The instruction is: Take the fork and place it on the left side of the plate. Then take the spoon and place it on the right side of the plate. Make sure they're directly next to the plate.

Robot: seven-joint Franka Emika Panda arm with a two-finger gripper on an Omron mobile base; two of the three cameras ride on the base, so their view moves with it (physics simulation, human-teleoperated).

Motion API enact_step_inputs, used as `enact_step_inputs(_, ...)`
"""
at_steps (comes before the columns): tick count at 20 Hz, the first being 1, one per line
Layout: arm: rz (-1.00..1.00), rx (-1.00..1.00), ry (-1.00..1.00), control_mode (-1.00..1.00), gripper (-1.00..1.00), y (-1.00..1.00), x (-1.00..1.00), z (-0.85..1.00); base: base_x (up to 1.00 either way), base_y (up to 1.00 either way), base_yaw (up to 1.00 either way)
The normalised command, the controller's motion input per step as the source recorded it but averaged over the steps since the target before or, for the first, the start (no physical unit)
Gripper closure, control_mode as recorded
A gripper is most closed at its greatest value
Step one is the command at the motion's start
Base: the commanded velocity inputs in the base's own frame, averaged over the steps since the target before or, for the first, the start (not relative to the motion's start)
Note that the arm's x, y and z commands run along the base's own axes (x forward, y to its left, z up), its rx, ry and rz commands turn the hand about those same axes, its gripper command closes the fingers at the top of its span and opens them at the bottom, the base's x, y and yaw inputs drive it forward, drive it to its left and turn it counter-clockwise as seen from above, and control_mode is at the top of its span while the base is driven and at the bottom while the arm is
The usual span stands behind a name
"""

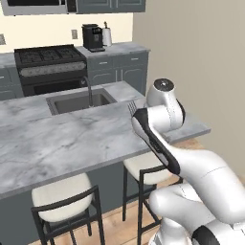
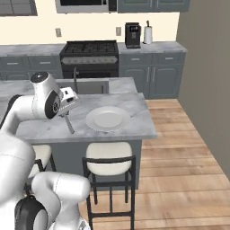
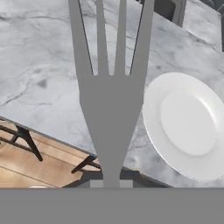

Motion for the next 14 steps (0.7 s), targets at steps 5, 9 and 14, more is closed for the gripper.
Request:
enact_step_inputs(5,0.0,-0.01,0.0,-1.0,1.0,0.17,0.49,-0.37,0.0,0.0,0.0)
enact_step_inputs(9,0.0,-0.01,0.01,-1.0,1.0,0.1,0.48,-0.36,0.0,0.0,0.0)
enact_step_inputs(14,0.0,-0.01,0.01,-1.0,1.0,0.04,0.52,-0.36,0.0,0.0,0.0)
